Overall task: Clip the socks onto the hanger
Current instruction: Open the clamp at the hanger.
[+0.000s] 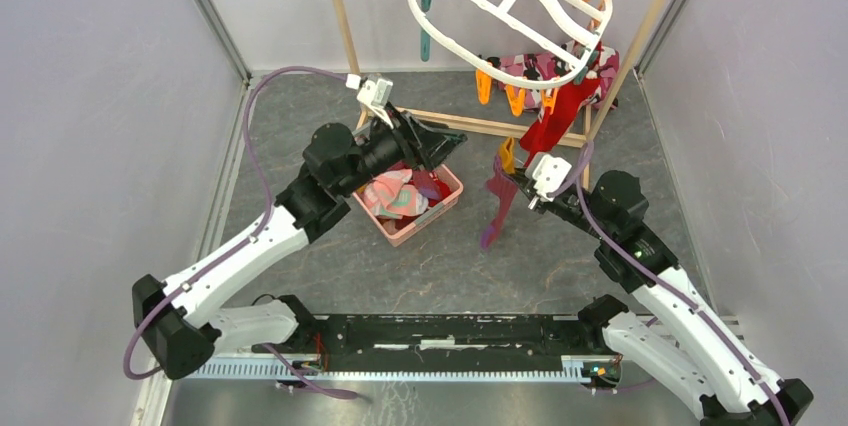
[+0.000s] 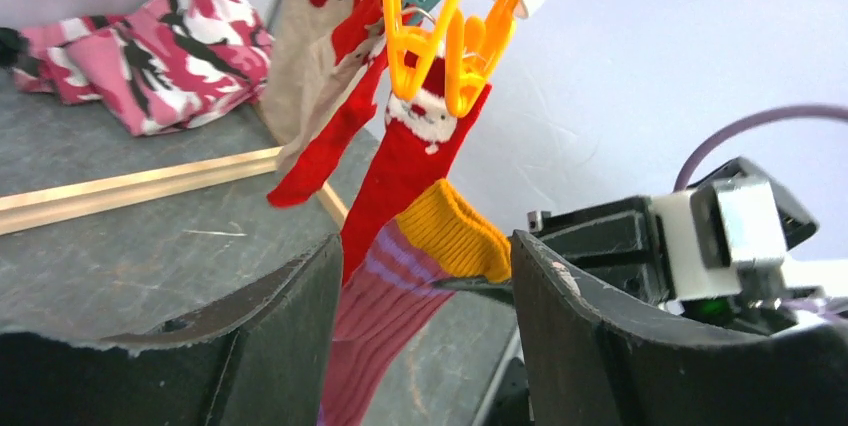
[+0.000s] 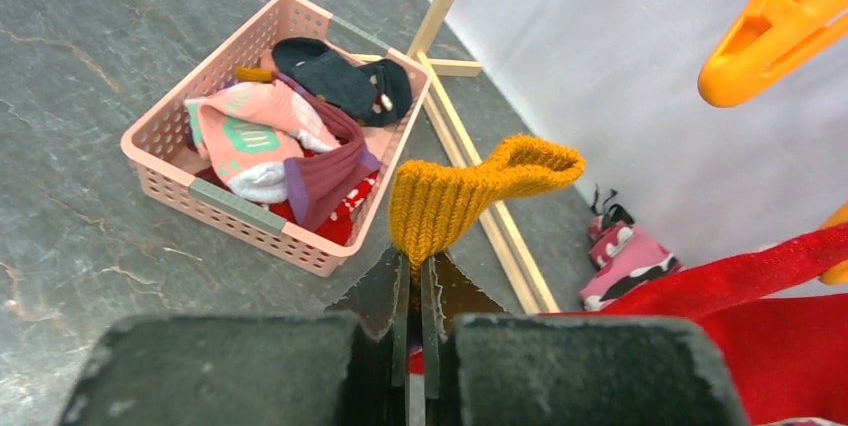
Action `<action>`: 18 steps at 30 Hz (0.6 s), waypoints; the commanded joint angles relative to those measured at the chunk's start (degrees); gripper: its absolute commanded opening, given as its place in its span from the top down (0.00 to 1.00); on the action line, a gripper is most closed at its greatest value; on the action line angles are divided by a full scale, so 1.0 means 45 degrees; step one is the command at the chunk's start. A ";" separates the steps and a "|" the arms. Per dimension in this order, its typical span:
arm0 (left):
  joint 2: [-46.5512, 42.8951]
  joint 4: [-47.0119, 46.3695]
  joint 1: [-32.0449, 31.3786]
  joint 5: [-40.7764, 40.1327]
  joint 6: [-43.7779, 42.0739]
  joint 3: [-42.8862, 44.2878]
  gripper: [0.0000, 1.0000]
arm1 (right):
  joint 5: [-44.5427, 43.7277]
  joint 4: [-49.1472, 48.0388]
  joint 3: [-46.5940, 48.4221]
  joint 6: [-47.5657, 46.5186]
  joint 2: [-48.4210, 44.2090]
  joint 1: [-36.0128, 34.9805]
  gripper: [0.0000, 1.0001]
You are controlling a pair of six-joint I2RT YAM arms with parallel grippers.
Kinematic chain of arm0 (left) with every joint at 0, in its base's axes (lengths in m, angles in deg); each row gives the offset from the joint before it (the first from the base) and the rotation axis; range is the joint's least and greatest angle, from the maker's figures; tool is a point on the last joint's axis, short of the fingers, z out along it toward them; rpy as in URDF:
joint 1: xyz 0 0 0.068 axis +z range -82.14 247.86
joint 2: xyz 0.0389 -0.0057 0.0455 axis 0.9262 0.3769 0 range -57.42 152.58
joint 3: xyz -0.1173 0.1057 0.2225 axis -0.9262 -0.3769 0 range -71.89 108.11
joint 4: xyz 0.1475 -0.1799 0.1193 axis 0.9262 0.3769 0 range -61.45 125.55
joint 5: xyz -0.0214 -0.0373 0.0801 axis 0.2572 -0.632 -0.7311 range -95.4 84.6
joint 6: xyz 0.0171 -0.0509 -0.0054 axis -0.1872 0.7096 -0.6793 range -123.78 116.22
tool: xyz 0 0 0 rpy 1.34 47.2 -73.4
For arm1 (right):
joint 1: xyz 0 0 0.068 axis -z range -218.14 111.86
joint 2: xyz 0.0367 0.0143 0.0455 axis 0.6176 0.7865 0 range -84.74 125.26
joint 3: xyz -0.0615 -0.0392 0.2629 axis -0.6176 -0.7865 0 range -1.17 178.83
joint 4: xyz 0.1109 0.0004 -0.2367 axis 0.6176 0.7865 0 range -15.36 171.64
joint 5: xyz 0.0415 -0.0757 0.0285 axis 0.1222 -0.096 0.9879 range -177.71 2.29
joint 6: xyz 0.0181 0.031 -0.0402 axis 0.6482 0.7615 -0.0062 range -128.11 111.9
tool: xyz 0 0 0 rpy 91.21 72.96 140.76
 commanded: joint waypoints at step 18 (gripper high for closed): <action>0.3669 0.0279 -0.0709 -0.1651 0.1097 0.3799 0.13 | -0.0307 -0.1185 -0.0081 0.0221 -0.0064 0.1260 1.00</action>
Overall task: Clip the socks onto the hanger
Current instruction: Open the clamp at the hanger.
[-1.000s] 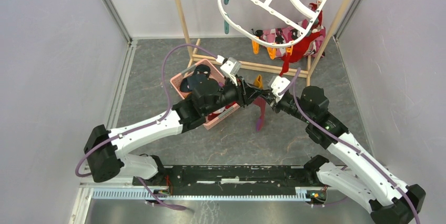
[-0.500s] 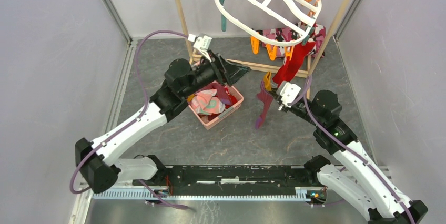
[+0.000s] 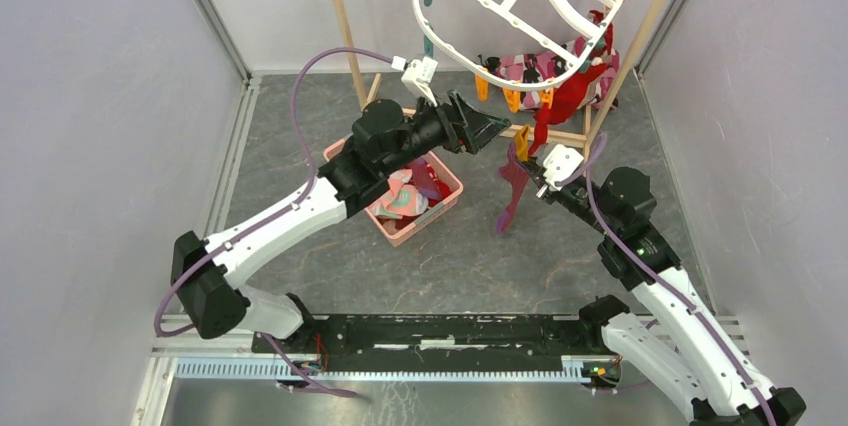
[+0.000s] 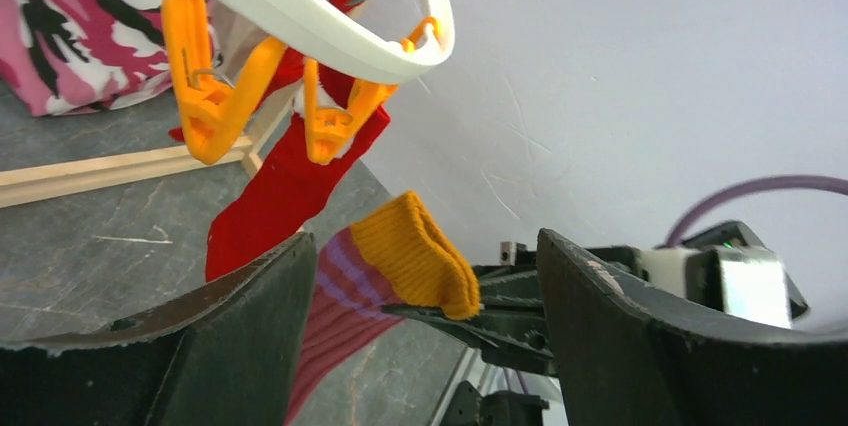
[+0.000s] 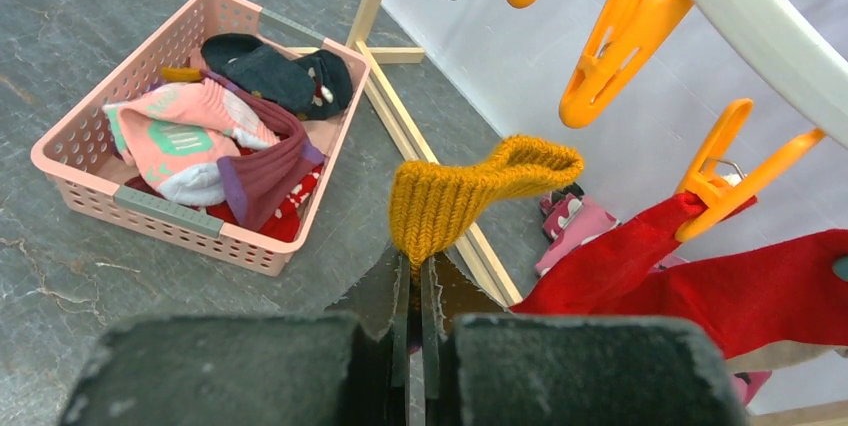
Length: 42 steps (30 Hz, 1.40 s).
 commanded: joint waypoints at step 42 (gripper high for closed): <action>0.2639 -0.0754 0.0024 -0.1614 -0.2810 0.3211 0.30 | 0.0446 -0.1035 0.0309 0.0992 0.0909 0.0880 1.00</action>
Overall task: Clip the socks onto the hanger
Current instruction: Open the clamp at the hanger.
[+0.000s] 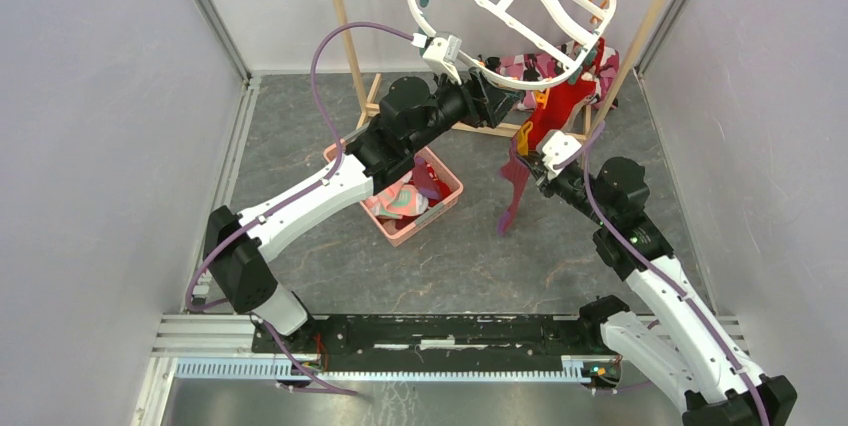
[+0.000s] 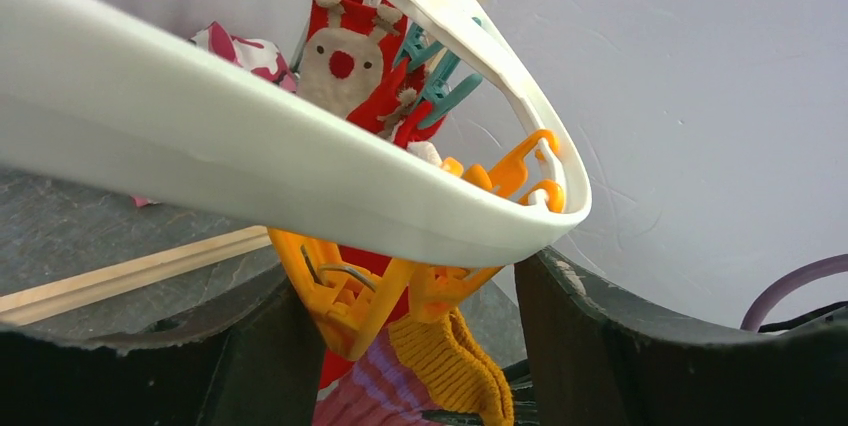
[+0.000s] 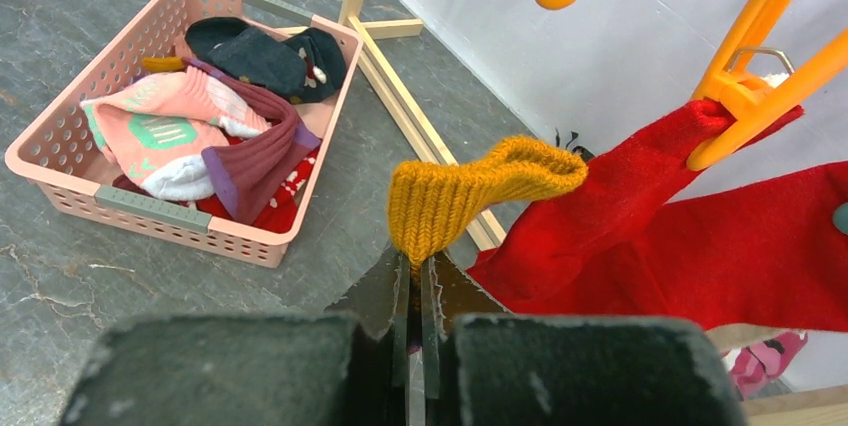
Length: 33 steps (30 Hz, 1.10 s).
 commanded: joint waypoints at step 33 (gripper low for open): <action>0.0185 -0.1597 -0.0076 0.0779 -0.0820 0.0499 0.34 | 0.0601 -0.0618 0.0495 0.0512 0.0251 0.0389 1.00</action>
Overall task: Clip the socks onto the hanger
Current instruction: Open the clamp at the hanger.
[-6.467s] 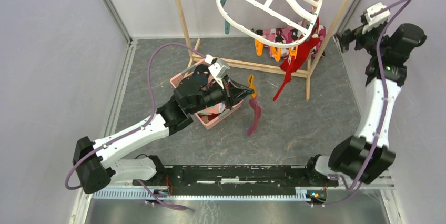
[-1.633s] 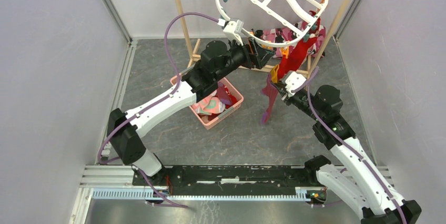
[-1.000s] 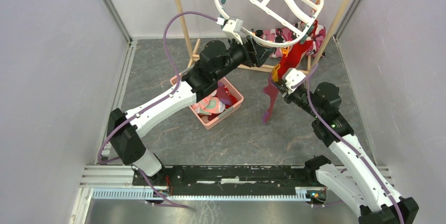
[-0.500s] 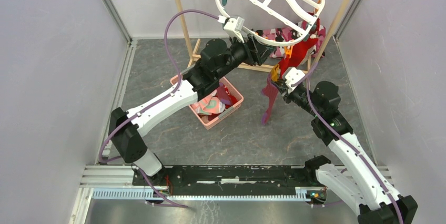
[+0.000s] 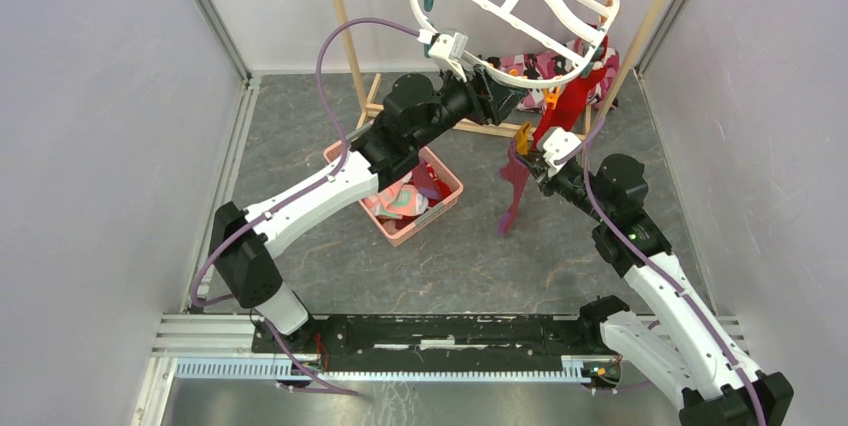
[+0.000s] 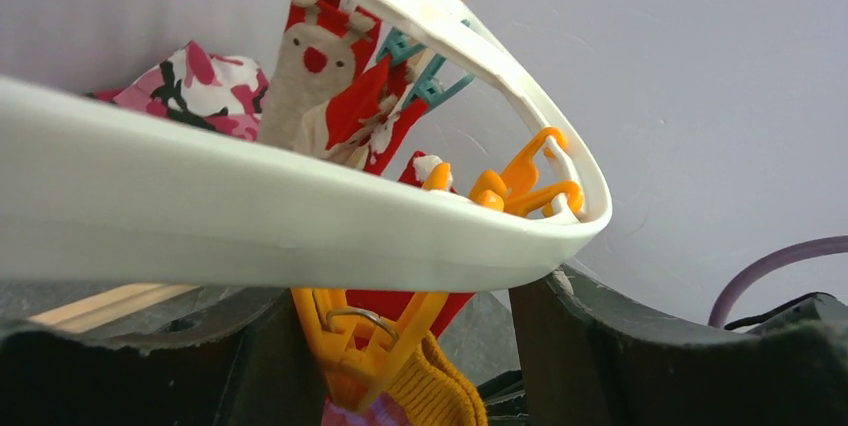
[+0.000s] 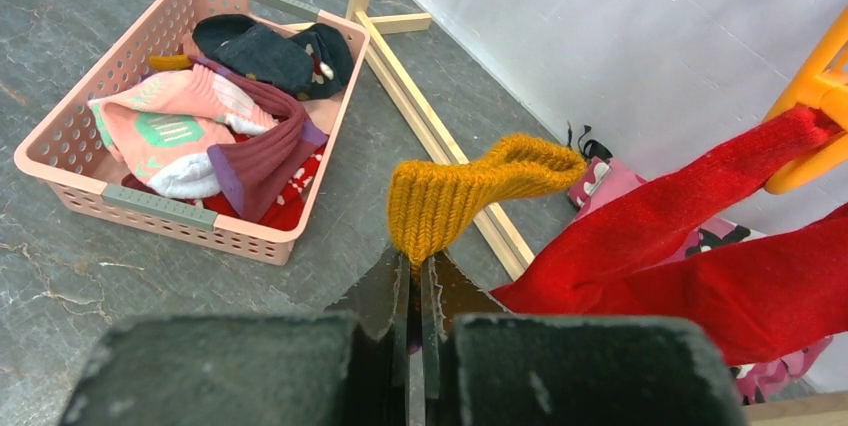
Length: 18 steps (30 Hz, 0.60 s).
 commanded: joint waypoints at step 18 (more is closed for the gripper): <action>-0.0950 -0.2822 -0.0484 0.0440 -0.1134 -0.1419 0.34 | 0.0247 -0.0574 0.0509 0.0345 0.0028 0.0084 1.00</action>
